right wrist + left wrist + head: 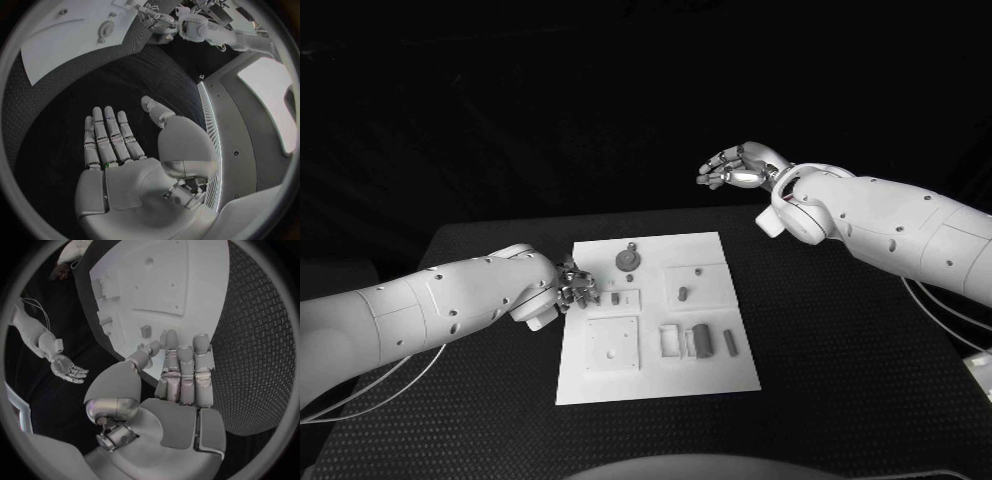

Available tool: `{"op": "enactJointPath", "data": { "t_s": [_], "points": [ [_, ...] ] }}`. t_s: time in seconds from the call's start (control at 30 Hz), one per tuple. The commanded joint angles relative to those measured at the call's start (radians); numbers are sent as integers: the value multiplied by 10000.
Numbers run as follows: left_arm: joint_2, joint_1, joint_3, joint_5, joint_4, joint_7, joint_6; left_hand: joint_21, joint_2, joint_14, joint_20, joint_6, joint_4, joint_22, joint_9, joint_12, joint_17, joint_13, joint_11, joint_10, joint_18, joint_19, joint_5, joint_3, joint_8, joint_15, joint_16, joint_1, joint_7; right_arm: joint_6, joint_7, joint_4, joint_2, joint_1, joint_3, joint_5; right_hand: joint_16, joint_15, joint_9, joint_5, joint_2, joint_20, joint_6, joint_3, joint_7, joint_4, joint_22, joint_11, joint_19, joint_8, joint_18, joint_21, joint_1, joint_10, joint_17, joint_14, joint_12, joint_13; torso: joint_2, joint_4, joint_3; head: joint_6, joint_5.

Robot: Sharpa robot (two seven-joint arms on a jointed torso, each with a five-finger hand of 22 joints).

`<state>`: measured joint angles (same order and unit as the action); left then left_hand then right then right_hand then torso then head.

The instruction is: Assemble the parts on the task board

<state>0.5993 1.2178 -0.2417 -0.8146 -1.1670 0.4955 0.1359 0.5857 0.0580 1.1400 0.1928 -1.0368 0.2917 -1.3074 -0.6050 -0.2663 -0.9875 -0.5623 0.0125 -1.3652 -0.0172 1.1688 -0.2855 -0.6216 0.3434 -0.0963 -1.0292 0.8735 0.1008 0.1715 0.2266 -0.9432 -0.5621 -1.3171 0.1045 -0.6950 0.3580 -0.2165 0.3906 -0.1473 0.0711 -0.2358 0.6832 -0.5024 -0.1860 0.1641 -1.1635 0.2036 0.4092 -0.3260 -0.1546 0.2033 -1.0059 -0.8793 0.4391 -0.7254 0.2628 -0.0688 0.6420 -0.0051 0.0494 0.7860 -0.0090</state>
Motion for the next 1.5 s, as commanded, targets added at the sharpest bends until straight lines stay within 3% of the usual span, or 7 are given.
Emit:
{"op": "enactJointPath", "data": {
  "t_s": [0.03,0.6,1.5],
  "points": [
    [-35,-20,8,-172,6,10,-283,39,137,76,27,-527,2,-218,12,-57,-10,-13,-27,-67,-482,39,-43,-54,42,-26,-54,-1,-238,-121,67,-35,-6,5,-2,-19,-55,14,-16,-3,30,-12,-85,-3,-369,-37,-9,-5,67,-66,57,-35,-30,-75,15,-82,-65,3,3,-1,1,8,1],
    [-135,-116,11,-194,192,-20,-232,40,134,79,28,-514,2,-214,15,-48,-20,-15,-29,-61,-483,37,-51,-60,30,-30,-43,-20,-235,-118,67,-78,-34,7,-2,-19,-62,13,-26,-4,28,-11,-88,-3,-370,-38,-19,-4,71,-72,56,-54,-39,-79,18,-81,-75,3,6,-2,-2,35,-31],
    [-405,-118,14,-691,274,-55,-433,117,31,172,60,-627,-24,-222,-15,-96,-115,-67,9,-153,-486,124,-220,-42,68,-68,-68,-143,-279,-130,55,-82,-25,11,-2,-19,-70,13,-41,-4,29,-12,-90,2,-372,-40,-33,-5,79,-82,55,-79,-47,-85,23,-84,-86,3,8,-7,3,61,-25]
  ]
}}
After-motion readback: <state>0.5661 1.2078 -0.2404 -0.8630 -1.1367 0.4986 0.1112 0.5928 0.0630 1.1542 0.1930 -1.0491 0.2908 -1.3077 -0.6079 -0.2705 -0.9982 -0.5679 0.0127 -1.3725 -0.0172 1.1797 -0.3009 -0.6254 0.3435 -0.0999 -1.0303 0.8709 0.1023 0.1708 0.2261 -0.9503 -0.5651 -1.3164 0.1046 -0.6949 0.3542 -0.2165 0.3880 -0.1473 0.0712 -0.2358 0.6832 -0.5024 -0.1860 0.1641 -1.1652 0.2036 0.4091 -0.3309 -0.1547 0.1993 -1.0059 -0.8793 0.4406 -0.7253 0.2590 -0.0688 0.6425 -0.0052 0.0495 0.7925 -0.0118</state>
